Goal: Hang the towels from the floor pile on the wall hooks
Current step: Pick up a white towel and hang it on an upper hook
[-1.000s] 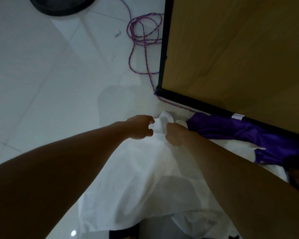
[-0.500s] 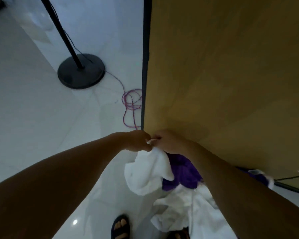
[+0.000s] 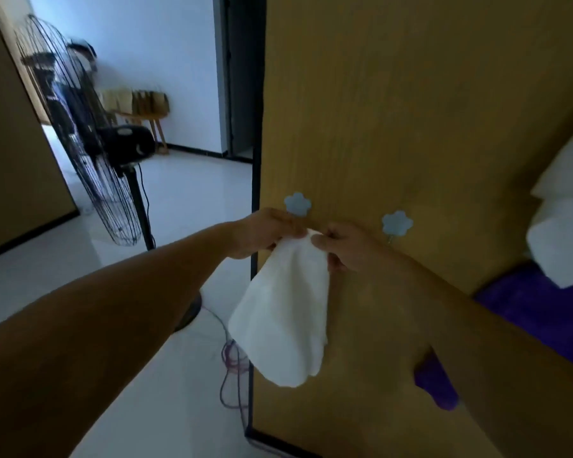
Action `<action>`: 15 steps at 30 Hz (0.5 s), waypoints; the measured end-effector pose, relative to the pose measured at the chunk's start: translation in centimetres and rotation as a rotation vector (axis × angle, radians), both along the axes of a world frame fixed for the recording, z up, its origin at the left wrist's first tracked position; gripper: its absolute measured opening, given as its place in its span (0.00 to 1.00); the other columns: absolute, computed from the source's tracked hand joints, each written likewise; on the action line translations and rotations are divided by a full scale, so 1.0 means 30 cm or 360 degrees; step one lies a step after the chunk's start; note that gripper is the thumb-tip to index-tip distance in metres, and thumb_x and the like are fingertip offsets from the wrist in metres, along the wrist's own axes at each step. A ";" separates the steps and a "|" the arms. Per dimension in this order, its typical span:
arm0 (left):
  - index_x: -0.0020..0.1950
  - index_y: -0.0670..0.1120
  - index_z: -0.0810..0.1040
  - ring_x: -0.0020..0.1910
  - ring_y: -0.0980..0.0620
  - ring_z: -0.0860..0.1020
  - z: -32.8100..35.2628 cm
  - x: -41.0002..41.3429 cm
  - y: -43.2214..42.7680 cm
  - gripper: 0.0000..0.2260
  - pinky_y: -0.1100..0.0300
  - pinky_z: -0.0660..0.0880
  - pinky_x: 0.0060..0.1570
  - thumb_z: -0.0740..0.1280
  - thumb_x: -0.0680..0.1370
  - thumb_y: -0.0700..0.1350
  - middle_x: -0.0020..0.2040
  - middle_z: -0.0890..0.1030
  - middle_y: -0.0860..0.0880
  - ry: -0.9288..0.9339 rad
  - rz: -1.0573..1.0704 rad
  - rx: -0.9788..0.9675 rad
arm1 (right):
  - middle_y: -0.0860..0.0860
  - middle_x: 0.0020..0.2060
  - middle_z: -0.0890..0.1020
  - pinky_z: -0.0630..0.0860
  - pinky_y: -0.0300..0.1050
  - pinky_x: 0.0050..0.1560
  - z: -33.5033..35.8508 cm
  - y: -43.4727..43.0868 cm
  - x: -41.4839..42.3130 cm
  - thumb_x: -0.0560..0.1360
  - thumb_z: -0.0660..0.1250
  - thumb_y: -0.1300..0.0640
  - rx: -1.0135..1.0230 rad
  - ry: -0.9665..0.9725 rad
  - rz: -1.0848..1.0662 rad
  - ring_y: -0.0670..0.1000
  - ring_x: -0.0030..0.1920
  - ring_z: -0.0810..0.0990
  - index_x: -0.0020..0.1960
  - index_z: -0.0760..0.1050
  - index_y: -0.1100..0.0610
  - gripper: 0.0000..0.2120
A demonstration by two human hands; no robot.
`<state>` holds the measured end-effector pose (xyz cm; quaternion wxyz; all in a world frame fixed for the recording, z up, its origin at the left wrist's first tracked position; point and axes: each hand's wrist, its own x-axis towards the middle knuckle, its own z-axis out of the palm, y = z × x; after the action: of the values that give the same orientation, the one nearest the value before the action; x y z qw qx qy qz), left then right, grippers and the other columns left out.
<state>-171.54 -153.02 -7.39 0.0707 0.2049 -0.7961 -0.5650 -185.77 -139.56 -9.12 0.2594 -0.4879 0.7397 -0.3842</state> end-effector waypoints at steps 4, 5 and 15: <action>0.46 0.45 0.78 0.46 0.51 0.79 0.263 -0.009 0.048 0.04 0.58 0.75 0.47 0.66 0.78 0.44 0.44 0.80 0.50 0.0302 0.0085 -0.0035 | 0.50 0.23 0.73 0.65 0.36 0.23 0.269 0.052 0.008 0.80 0.63 0.51 -0.0223 0.0085 -0.0026 0.42 0.19 0.69 0.42 0.71 0.58 0.12; 0.45 0.46 0.78 0.46 0.51 0.79 0.315 -0.011 0.061 0.03 0.58 0.75 0.47 0.66 0.78 0.44 0.43 0.80 0.50 0.0363 0.0113 -0.0034 | 0.50 0.24 0.73 0.65 0.36 0.24 0.321 0.069 0.005 0.79 0.63 0.49 -0.0250 0.0090 -0.0027 0.42 0.20 0.69 0.43 0.73 0.58 0.13; 0.47 0.43 0.77 0.48 0.46 0.79 0.715 -0.032 0.099 0.06 0.50 0.77 0.51 0.64 0.79 0.44 0.47 0.81 0.45 0.0863 0.0175 0.0014 | 0.49 0.49 0.81 0.79 0.50 0.50 0.705 0.051 0.030 0.76 0.66 0.44 -0.0830 0.0232 -0.0107 0.50 0.48 0.81 0.49 0.73 0.50 0.10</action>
<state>-172.51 -150.04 14.06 0.3108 0.0895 -0.7333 -0.5980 -184.86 -138.04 12.04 0.0582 -0.5398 0.6481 -0.5340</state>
